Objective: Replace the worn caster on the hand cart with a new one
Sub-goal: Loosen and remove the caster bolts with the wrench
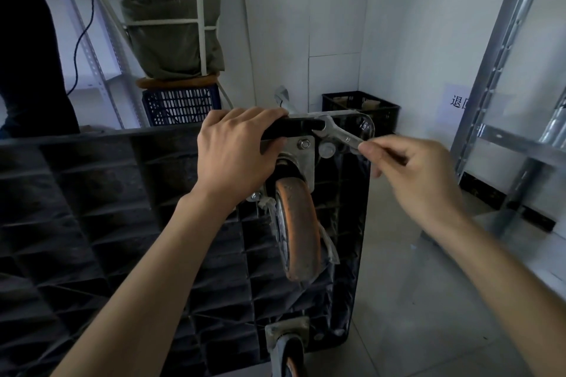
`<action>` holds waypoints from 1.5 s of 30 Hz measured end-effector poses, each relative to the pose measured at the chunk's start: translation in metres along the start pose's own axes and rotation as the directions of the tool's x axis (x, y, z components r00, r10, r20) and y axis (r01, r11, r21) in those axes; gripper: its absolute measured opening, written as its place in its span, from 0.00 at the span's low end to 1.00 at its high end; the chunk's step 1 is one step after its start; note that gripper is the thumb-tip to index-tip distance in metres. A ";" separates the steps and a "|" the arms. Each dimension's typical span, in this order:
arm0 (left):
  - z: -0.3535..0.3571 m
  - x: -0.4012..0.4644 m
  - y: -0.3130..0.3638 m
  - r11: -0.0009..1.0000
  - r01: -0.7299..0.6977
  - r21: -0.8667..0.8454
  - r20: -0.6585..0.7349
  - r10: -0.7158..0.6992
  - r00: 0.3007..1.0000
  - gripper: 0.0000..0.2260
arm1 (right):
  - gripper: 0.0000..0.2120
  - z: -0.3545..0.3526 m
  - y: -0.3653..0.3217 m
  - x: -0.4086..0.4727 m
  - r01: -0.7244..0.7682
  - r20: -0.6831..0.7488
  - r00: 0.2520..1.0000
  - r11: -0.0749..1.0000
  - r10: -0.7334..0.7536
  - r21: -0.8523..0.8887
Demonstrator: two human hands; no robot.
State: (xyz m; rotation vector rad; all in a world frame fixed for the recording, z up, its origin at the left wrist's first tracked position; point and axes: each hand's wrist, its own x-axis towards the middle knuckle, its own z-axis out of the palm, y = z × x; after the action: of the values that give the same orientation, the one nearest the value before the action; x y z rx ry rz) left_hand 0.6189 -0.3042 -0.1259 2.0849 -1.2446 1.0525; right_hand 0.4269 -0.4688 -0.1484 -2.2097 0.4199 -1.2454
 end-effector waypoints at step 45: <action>0.000 0.000 0.001 1.000 0.011 -0.008 -0.010 -0.011 1.000 0.18 | 0.15 -0.025 -0.076 0.092 0.689 0.565 0.723 0.353 -0.398 -0.633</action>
State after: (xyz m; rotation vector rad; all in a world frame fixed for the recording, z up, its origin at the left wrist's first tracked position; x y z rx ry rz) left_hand 0.6185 -0.3047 -0.1259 2.0761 -1.2296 1.0500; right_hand 0.4533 -0.4643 -0.0292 -3.5662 0.0659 -1.0354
